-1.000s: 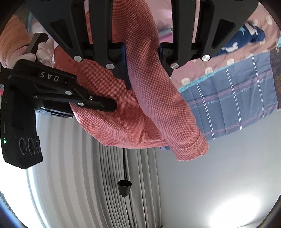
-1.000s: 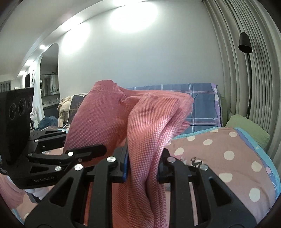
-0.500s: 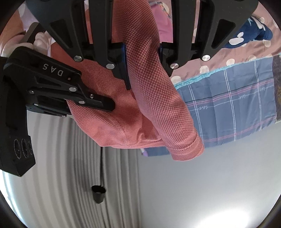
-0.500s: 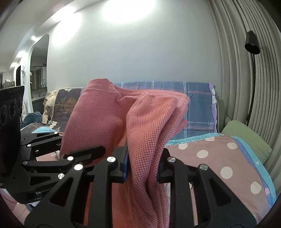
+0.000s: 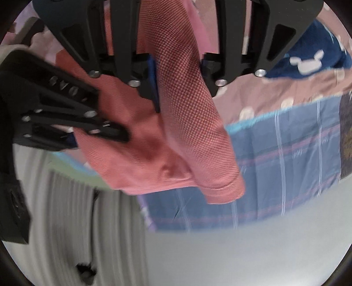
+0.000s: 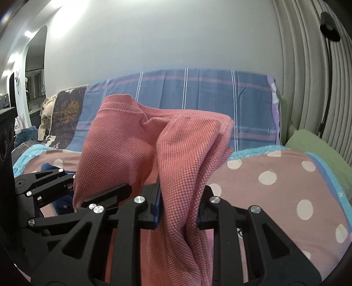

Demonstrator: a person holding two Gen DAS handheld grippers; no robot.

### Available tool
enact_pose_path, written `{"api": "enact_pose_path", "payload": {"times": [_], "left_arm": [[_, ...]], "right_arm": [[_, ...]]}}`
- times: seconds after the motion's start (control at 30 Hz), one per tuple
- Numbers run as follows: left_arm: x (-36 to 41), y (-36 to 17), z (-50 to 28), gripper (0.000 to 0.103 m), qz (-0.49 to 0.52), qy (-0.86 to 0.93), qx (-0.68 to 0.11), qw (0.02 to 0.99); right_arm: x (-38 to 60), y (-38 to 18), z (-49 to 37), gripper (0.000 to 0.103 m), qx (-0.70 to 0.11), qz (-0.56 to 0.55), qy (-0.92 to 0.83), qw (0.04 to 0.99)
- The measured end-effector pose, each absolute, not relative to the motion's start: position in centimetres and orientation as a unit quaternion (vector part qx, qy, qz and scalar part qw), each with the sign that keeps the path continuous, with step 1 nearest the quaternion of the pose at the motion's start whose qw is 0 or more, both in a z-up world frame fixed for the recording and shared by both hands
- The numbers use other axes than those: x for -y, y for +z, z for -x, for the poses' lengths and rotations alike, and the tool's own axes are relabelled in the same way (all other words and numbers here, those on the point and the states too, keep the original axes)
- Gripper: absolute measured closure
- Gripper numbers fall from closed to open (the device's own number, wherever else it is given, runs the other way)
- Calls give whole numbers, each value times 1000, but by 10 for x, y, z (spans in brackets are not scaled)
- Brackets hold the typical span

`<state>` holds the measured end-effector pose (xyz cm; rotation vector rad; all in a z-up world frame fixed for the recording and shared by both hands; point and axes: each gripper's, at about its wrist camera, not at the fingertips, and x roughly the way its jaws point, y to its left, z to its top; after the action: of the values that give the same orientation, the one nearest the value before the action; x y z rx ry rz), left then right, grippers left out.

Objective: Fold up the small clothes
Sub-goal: 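Lift the sweater with both grippers and carry it toward the clothes stack, then lay the sweater on the clothes stack and open both grippers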

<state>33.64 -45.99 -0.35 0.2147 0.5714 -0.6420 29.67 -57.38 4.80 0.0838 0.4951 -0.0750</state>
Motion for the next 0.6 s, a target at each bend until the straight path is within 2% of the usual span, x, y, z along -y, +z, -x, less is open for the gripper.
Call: {"api": "enact_pose_path", "payload": {"times": [0.03,0.07,0.27,0.33,0.4,0.6], "left_arm": [[461,-21,-346,59,-114,-293,-299,901],[462,-31,-349,58,-123,-279,-309,901],[455,-72,-330,53,-197,-263,-291,898],[455,-77,-322,53,-218,-255,-276,901],[453,-78,-317,53,-229,-251,-267,902],[431,-65,-292,53,-180,-276,-280,902]], "right_arm": [[580,34,-307,70,-267,-46,-57,961],[584,23,-313,68,-283,-49,-76,955],[592,-52,-313,68,-368,-33,-169,914],[592,-64,-301,62,-360,-43,-170,916],[592,-68,-292,60,-353,-52,-169,919],[588,-60,-257,56,-349,-85,-164,919]]}}
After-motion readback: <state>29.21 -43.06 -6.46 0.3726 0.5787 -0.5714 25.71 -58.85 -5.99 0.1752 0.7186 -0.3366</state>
